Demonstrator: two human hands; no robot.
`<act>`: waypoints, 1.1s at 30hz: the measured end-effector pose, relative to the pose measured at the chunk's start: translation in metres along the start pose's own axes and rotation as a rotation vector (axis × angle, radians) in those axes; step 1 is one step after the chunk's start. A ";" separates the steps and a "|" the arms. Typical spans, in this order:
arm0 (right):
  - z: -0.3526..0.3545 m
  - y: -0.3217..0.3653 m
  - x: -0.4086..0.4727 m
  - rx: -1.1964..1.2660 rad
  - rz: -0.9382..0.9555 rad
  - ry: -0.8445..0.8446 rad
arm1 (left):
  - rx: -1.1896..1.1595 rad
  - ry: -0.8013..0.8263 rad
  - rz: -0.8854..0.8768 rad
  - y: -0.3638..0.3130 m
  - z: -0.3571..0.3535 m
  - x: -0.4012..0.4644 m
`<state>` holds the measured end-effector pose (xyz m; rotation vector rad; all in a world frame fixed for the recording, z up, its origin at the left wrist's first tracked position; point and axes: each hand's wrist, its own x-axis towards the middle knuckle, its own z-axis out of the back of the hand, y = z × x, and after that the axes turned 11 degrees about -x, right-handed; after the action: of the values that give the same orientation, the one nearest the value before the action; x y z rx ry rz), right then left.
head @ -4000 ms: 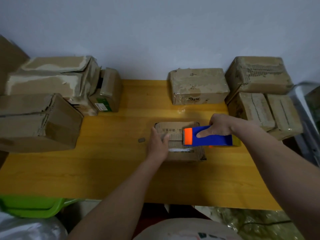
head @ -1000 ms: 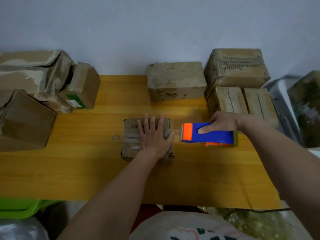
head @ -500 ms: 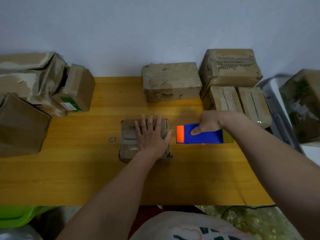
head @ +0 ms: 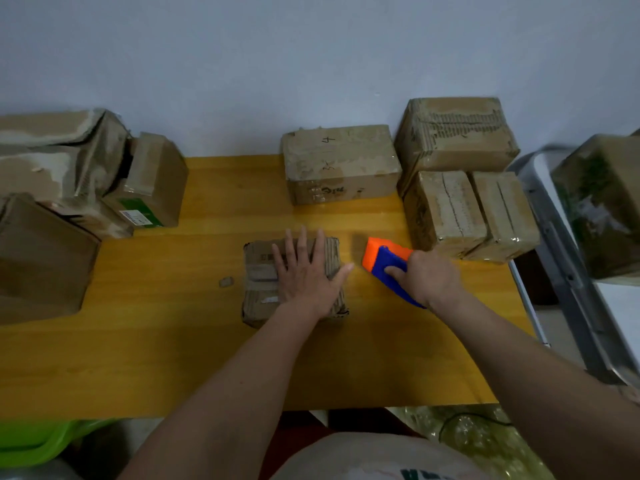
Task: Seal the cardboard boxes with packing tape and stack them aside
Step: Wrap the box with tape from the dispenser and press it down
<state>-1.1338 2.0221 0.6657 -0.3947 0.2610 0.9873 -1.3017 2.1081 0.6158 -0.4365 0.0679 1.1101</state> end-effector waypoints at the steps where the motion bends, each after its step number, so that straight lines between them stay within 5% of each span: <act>1: -0.008 0.001 -0.001 0.060 -0.033 -0.033 | -0.012 0.009 -0.011 0.001 0.001 -0.002; 12: -0.061 0.032 -0.014 0.151 -0.246 0.073 | -0.058 0.015 -0.004 0.049 0.010 -0.045; 15: -0.045 0.057 -0.017 0.277 -0.357 -0.173 | -0.165 -0.015 0.083 0.064 0.018 -0.052; 18: -0.026 0.094 -0.023 0.696 -0.263 -0.369 | -0.569 -0.085 0.234 0.076 0.021 -0.053; 21: -0.018 0.127 -0.028 0.911 -0.237 -0.284 | -0.888 -0.190 0.361 0.089 0.019 -0.049; 25: -0.021 0.142 -0.029 0.849 -0.252 -0.223 | -1.004 -0.204 0.364 0.092 0.026 -0.049; 33: -0.024 0.140 -0.024 0.850 -0.268 -0.110 | -0.947 -0.037 0.296 0.103 0.021 -0.038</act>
<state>-1.2666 2.0618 0.6251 0.3930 0.4845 0.5587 -1.4126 2.1219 0.6139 -1.2789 -0.4597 1.4028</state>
